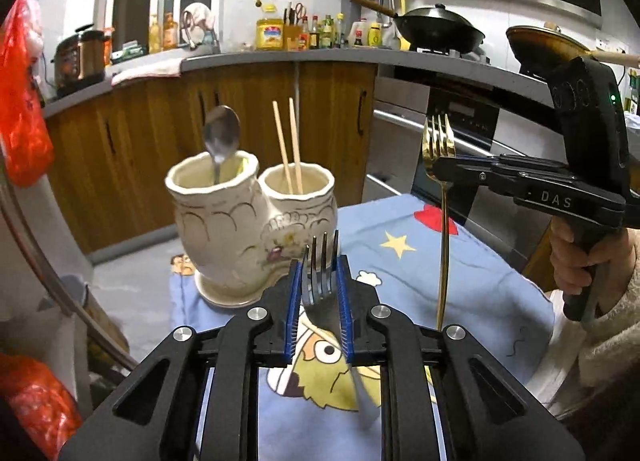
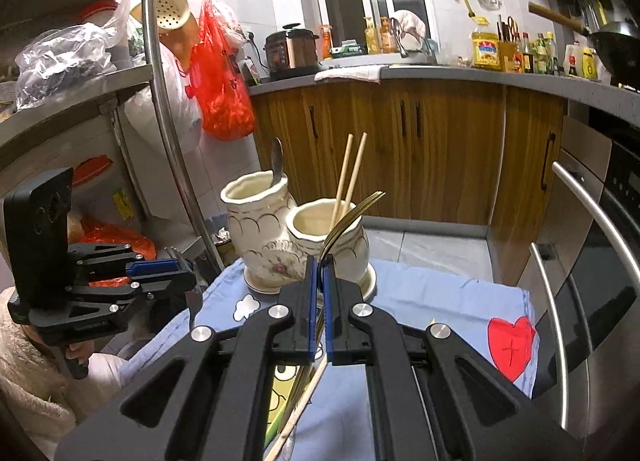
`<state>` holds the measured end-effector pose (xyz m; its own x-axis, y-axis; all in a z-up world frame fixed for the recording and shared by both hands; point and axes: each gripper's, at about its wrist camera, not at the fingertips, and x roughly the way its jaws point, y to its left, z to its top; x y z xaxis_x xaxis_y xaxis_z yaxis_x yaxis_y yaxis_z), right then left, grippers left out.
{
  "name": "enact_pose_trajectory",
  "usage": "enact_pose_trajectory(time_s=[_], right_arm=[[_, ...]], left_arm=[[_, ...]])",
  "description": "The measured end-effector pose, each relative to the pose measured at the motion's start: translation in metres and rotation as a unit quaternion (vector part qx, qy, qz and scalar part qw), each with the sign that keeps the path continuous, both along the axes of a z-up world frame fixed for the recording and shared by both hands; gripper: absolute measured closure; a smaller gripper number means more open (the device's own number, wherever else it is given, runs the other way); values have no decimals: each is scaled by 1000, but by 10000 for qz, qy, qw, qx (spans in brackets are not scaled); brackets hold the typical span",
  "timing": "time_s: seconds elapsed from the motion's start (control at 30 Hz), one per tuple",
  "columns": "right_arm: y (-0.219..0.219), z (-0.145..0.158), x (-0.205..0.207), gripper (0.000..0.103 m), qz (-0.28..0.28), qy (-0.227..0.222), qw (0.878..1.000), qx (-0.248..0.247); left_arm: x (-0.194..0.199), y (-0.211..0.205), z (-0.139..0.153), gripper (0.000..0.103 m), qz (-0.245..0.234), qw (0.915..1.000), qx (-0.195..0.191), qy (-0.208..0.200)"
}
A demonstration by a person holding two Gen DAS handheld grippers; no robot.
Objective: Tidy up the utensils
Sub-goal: 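Lower the silver fork into the larger cup while the right lowers the gold fork into the smaller cup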
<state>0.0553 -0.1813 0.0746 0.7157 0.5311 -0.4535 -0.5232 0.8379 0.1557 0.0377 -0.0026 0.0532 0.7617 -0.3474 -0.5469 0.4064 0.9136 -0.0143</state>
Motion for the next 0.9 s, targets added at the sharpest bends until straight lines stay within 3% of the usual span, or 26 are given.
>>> enact_pose_trajectory(time_s=[0.33, 0.47, 0.63, 0.9], right_arm=[[4, 8, -4, 100, 51, -120, 9999, 19], [5, 20, -2, 100, 24, -319, 9995, 14], [5, 46, 11, 100, -135, -730, 9972, 86], [7, 82, 46, 100, -522, -1228, 9900, 465]], left_arm=[[-7, 7, 7, 101, 152, 9998, 88, -95], [-12, 7, 22, 101, 183, 9991, 228, -316], [-12, 9, 65, 101, 287, 9952, 460, -810], [11, 24, 128, 101, 770, 9851, 500, -1455]])
